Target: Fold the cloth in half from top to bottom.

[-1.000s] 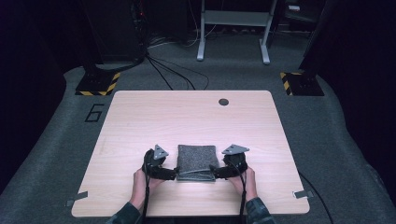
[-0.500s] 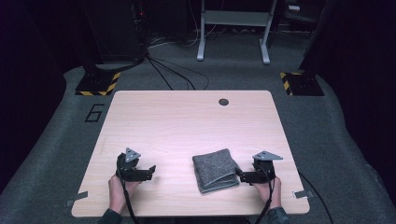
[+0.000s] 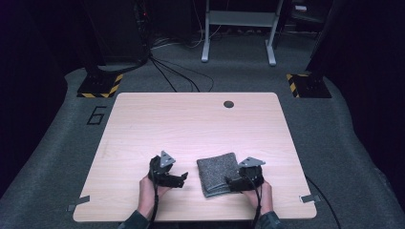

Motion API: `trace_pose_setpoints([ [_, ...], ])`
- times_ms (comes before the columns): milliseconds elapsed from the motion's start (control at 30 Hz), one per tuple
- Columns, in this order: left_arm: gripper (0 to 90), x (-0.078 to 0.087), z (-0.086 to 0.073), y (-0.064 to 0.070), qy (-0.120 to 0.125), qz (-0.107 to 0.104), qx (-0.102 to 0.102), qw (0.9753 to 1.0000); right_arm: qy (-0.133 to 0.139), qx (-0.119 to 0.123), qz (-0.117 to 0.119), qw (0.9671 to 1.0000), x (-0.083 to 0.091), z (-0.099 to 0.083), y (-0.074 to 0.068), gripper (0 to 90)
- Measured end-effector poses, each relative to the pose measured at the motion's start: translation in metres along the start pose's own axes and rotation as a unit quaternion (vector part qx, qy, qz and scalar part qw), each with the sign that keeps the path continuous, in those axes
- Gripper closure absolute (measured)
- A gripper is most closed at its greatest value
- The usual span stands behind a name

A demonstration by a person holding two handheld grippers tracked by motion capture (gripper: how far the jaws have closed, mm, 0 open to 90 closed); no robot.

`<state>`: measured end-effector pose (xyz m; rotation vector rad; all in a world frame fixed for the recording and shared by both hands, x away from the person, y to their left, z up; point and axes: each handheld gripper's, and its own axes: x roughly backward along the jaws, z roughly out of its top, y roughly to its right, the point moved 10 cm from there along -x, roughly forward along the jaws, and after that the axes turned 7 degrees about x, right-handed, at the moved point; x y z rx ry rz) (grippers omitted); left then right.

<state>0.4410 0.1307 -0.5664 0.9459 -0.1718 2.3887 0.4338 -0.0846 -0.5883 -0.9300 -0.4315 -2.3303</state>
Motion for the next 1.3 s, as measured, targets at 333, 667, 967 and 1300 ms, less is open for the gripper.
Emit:
trace_pose_setpoints([
  [333, 4.5, -0.007, -0.004, -0.008, -0.023, 0.0, 0.006, 0.9997, 0.002, 0.013, -0.008, 0.9999, -0.031, 0.025, -0.033, 6.5],
  [667, 4.8, 0.012, -0.015, -0.033, -0.016, 0.017, 0.024, 0.9994, 0.051, -0.005, 0.029, 0.9983, -0.01, 0.042, -0.024, 4.2],
  [967, 5.4, 0.031, -0.043, -0.086, -0.018, 0.068, 0.067, 0.9952, 0.029, -0.059, -0.05, 0.9966, 0.026, -0.015, 0.058, 2.4],
  [1300, 4.7, 0.034, -0.062, -0.106, -0.036, 0.088, 0.075, 0.9927, -0.004, -0.086, -0.092, 0.992, 0.023, -0.048, 0.088, 0.0],
])
